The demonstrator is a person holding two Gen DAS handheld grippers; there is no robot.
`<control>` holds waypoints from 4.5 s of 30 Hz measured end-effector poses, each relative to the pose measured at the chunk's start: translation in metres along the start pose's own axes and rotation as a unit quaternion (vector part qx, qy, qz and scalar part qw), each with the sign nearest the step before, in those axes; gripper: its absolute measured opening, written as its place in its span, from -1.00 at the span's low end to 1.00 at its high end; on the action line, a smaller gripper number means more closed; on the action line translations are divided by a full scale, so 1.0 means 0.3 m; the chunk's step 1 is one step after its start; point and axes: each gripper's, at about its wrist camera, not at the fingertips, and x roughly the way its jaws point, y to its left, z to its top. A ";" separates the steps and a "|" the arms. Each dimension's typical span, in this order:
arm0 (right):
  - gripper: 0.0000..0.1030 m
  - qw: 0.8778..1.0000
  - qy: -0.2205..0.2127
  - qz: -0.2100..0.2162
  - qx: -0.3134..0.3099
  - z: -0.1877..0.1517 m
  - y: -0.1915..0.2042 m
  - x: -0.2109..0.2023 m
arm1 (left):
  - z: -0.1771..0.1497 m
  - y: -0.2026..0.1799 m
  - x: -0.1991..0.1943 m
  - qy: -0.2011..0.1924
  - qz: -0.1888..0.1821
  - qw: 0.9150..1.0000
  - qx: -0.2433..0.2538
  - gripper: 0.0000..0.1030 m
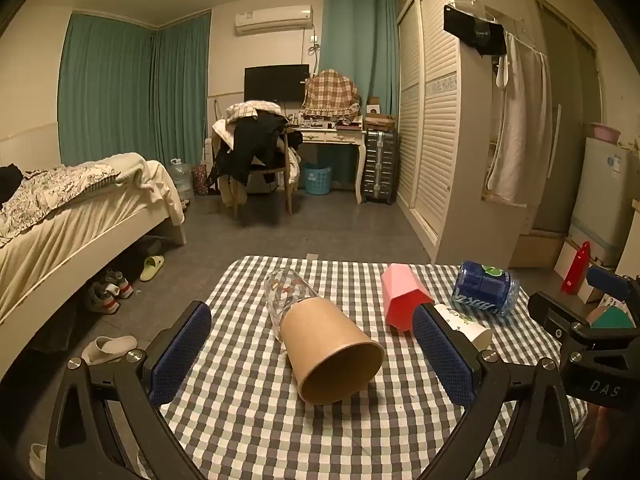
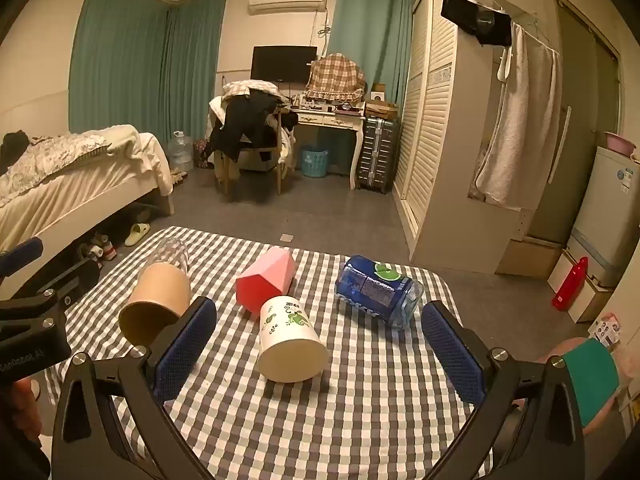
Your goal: Flip cup upside down
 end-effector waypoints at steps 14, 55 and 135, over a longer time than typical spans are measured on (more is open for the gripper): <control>0.99 1.000 0.002 -0.002 -0.004 -0.002 0.004 0.001 | 0.000 0.001 0.001 0.002 0.001 1.000 0.000 1.00; 0.99 1.000 0.006 0.000 -0.002 -0.011 0.007 0.012 | 0.002 -0.001 0.005 0.006 0.003 1.000 0.001 1.00; 0.81 0.967 0.253 0.002 -0.013 0.042 0.203 0.795 | -0.021 0.267 0.326 0.094 0.033 0.991 -0.089 1.00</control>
